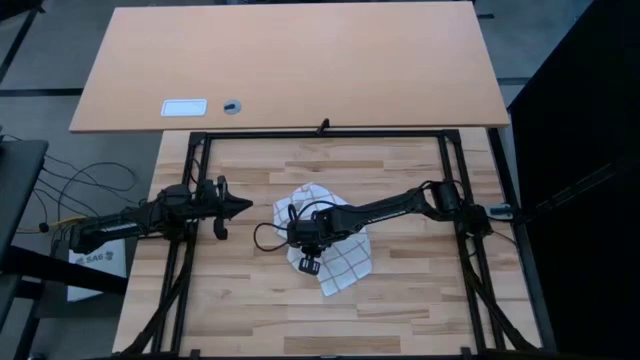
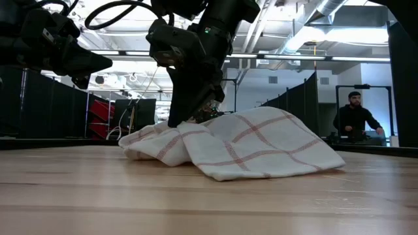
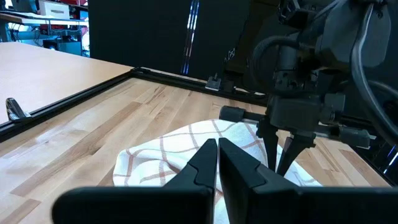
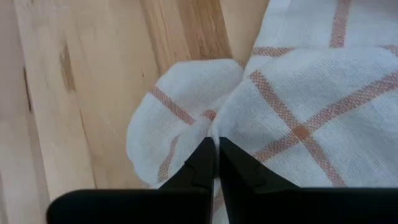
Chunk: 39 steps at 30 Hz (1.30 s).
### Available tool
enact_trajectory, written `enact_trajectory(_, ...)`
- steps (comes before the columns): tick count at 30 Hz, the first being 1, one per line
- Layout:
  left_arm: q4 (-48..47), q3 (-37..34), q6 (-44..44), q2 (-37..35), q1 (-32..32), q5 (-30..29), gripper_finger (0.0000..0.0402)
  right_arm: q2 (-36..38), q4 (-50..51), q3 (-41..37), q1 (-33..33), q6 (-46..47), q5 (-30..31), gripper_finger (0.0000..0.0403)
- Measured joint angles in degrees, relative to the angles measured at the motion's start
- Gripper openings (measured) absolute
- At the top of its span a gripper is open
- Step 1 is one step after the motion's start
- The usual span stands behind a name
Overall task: Roll towel
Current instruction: Roll the white checkered towel
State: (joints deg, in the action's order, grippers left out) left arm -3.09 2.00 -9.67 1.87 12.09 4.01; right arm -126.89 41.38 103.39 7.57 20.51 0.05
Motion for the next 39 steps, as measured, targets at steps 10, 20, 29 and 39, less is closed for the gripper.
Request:
enact_trajectory(10, 0.4, 0.0, -3.4, 0.0, 0.0, 0.2, 0.0, 12.0, 4.4, 0.5, -2.6, -0.7, 5.5, 0.0001)
enact_trajectory(20, 0.9, -0.1, -6.9, 0.0, 0.0, 3.5, 0.0, 24.9, 23.7, 0.0, -6.4, -1.4, 16.7, 0.0)
enact_trajectory(29, 0.0, 0.7, -7.4, 0.5, 0.0, 3.8, 0.0, 35.9, 24.8, -14.1, -15.5, -5.2, 18.2, 0.0)
enact_trajectory(39, -3.3, 7.7, -5.3, 10.7, 0.0, 3.8, 0.0, 46.1, 7.5, -38.2, -31.7, -12.5, 15.4, 0.0)
